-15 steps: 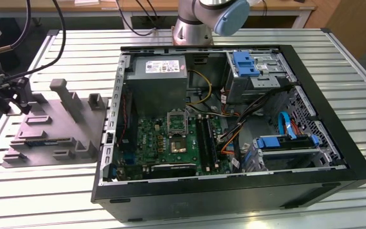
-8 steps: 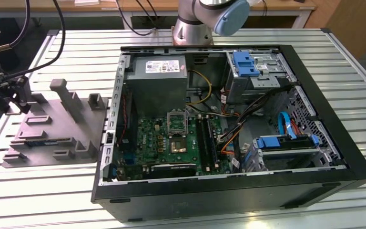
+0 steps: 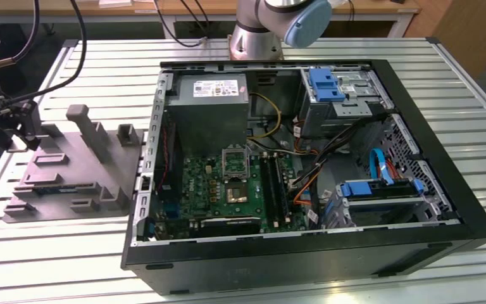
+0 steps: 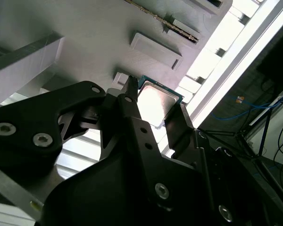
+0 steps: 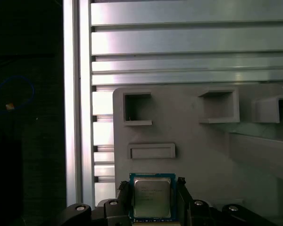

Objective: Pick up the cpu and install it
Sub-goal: 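Pick up the cpu and move it towards the insertion slot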

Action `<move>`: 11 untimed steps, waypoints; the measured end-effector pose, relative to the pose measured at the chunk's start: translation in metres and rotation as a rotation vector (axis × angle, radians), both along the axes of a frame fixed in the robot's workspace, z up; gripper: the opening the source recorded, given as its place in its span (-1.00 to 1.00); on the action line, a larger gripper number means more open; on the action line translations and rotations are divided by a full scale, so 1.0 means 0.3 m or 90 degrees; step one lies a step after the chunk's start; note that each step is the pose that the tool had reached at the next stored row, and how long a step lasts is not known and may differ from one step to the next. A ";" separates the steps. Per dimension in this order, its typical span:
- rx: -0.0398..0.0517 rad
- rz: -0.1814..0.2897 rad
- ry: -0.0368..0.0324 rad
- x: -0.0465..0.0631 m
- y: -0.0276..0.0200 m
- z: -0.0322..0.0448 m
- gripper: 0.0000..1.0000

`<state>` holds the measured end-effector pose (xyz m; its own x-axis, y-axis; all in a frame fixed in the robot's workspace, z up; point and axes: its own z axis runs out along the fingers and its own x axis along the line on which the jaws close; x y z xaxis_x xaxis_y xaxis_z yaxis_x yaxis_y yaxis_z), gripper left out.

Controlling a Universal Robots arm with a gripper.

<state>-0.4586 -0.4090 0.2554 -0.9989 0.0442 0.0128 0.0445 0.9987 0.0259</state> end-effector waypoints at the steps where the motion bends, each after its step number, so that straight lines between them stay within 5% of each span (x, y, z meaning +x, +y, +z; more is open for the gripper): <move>1: 0.0001 0.000 -0.0001 0.000 0.000 0.000 -0.05; 11: 0.0001 0.000 -0.0001 0.000 0.000 0.012 -0.05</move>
